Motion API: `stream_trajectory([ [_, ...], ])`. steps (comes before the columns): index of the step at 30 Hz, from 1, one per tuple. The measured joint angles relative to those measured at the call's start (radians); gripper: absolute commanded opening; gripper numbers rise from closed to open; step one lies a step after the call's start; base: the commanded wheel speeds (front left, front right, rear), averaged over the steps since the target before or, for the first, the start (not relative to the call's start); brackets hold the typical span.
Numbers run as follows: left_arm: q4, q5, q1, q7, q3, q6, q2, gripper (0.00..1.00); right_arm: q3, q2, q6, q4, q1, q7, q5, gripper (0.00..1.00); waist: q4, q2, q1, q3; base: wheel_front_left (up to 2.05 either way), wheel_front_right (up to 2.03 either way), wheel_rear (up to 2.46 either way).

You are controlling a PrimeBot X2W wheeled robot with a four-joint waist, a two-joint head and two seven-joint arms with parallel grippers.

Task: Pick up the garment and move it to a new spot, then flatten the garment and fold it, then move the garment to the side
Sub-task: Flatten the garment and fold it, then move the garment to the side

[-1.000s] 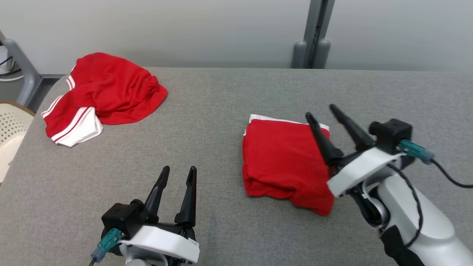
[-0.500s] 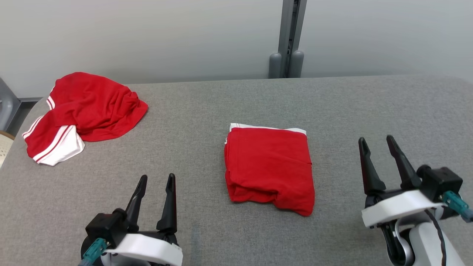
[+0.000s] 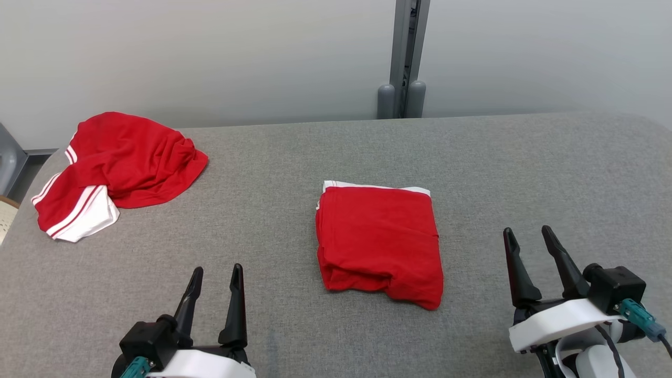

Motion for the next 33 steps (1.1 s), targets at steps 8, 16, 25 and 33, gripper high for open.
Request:
stream_trajectory([
  [8,0.012,0.017,0.0,0.0,0.013,-0.012,-0.013,1.0,0.009,0.001,0.0,0.016,-0.002,0.001,0.007,1.0,0.01,0.0,0.0,-0.001,0.0,0.0,0.0],
  [16,0.016,0.027,0.0,0.0,0.024,-0.02,-0.023,1.0,0.008,0.001,0.0,0.015,-0.002,-0.001,0.005,1.0,0.013,0.0,0.0,0.0,0.0,0.0,0.0],
  [25,0.021,0.037,0.0,0.0,0.029,-0.028,-0.029,1.0,-0.016,0.001,0.0,0.036,-0.041,0.072,-0.028,1.0,0.027,0.0,0.0,0.015,0.0,0.0,0.0],
  [33,0.029,0.04,-0.015,-0.002,0.014,-0.039,-0.032,1.0,-0.005,-0.034,0.0,0.116,-0.153,0.301,-0.021,1.0,0.064,0.0,0.0,0.037,0.0,0.0,0.0],
])
